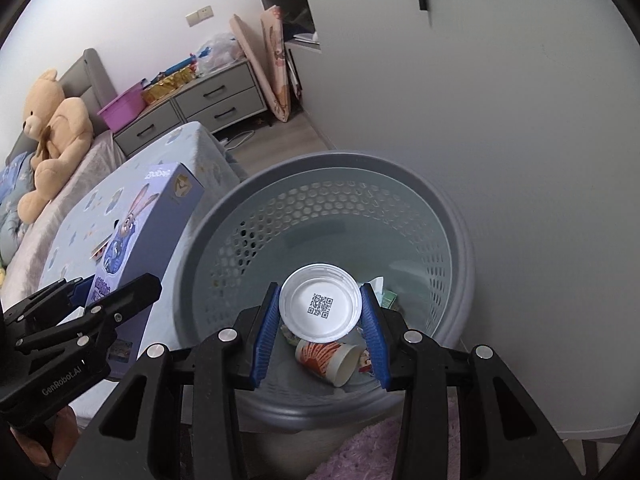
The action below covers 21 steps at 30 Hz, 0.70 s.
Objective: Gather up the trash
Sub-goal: 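Carry the purple box and white cap over the grey basket, then open both grippers to drop the box and cap into the basket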
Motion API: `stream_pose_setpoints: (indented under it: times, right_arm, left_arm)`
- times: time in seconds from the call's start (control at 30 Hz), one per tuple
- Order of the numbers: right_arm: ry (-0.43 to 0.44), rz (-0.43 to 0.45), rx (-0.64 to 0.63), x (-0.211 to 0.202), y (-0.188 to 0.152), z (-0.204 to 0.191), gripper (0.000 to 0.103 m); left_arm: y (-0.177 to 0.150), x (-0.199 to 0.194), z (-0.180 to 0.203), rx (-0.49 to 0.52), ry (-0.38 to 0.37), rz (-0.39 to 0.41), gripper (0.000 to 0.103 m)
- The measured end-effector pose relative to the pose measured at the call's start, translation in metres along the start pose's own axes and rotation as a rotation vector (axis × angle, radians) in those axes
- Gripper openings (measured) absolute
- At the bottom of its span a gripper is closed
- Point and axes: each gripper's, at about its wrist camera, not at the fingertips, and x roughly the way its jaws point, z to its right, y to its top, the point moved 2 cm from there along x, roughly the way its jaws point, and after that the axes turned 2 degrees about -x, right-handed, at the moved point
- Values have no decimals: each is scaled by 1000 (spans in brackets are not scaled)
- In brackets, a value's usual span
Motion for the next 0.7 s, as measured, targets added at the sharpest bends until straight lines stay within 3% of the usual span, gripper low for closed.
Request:
stream_pose_setpoints:
  times: [0.27, 0.43, 0.7]
  right_arm:
    - [1, -28, 9, 21, 11, 17, 40]
    - [0, -9, 24, 20, 13, 27, 62]
    - [7, -6, 37, 19, 10, 27, 69]
  left_arm:
    - [12, 23, 12, 12, -1, -21, 45]
    - [15, 27, 12, 9, 22, -21, 55]
    - [13, 22, 8, -7, 60, -9, 62]
